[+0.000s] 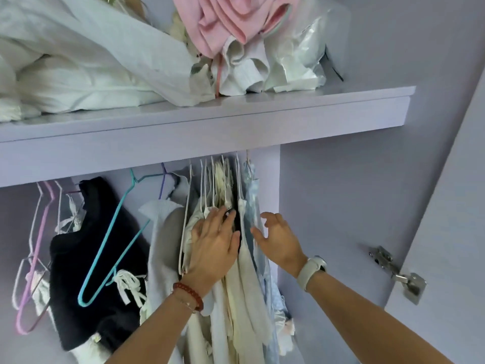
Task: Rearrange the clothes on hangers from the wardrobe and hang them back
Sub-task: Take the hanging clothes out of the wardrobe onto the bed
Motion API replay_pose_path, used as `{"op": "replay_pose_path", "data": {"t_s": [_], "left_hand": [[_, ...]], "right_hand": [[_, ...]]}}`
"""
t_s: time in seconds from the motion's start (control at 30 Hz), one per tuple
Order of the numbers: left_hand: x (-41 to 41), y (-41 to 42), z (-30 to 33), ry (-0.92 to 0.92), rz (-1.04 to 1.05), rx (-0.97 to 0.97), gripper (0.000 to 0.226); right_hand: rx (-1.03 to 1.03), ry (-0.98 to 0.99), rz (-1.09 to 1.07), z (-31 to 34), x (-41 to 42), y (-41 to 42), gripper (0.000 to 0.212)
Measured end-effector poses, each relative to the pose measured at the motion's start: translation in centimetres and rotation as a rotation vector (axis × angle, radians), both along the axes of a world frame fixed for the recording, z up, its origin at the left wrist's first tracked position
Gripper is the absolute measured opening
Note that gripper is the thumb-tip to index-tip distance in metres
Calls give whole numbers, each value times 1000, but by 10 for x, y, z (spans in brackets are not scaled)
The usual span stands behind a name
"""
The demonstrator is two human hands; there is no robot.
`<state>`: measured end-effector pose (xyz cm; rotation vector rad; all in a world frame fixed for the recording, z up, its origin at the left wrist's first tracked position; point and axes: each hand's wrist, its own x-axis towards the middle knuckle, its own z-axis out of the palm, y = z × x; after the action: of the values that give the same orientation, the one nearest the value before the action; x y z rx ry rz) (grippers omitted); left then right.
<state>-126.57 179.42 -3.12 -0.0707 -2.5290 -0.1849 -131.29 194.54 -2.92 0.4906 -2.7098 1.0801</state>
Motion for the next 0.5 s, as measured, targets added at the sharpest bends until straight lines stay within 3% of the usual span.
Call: {"op": "replay_pose_path", "data": {"t_s": [0.13, 0.43, 0.5], "left_hand": [[-14, 6, -12, -11, 52, -169, 49], [-25, 4, -27, 31, 72, -192, 47], [-25, 1, -29, 29, 78, -191, 47]], "right_hand": [[-18, 74, -25, -5, -25, 14, 43], [185, 102, -108, 18, -70, 4, 33], [146, 143, -151, 21, -70, 4, 32]]}}
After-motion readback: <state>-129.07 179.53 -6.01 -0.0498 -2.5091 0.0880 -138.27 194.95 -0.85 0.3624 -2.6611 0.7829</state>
